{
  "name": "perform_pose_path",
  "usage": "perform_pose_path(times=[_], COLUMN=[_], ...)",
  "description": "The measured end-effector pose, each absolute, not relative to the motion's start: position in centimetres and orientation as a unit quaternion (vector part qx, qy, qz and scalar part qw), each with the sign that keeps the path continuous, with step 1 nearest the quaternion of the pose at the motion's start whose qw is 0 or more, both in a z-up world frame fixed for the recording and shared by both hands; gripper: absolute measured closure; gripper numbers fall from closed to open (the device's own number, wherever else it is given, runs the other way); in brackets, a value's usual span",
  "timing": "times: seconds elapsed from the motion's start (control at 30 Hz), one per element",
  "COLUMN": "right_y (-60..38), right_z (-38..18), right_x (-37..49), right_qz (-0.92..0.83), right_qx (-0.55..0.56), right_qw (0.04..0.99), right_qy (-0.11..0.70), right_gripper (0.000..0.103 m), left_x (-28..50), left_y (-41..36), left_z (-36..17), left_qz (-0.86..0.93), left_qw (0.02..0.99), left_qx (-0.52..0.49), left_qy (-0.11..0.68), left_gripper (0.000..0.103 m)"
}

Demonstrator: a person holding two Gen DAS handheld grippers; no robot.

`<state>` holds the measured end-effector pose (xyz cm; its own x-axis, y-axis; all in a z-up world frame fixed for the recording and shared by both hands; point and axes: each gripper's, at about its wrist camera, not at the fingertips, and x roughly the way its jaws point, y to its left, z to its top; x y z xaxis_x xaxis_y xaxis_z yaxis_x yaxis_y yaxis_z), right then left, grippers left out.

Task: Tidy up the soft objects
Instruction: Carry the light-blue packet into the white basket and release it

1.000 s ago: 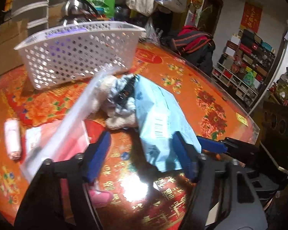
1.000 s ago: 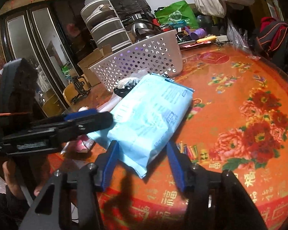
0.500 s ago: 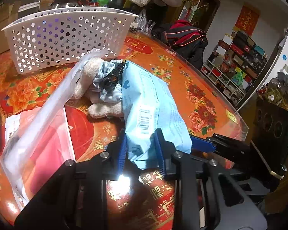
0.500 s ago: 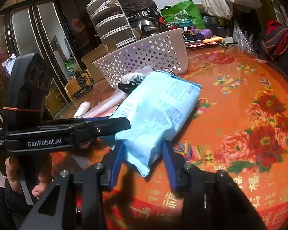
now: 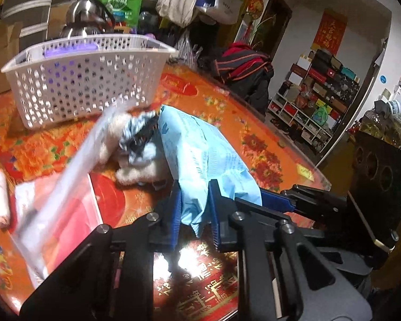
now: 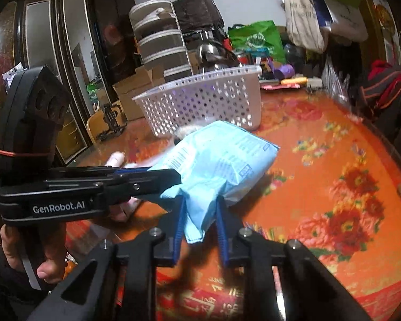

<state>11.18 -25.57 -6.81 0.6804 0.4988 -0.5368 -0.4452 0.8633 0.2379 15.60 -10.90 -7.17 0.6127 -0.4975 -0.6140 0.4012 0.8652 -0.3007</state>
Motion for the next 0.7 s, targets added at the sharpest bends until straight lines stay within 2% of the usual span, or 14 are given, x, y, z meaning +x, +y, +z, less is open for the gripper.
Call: perform_pose_path(times=[0.37, 0.7], right_y=[-23.0, -19.6], right_z=[1.4, 8.3], right_x=[13.3, 22.1], right_qz=[0.267, 0.292], right_qx=[-0.009, -0.045], right_qw=[0.931, 0.929], right_qy=[0.247, 0.221], right_gripper=[0.083, 0.083], left_x=[17.2, 25.5], left_y=[-7.7, -4.1], left_z=[2.5, 10.6], left_qz=[-0.234, -0.2], left_qw=[0.925, 0.943], left_qx=[-0.07, -0.066], left_qy=[0.291, 0.259], left_gripper=[0.087, 0.087])
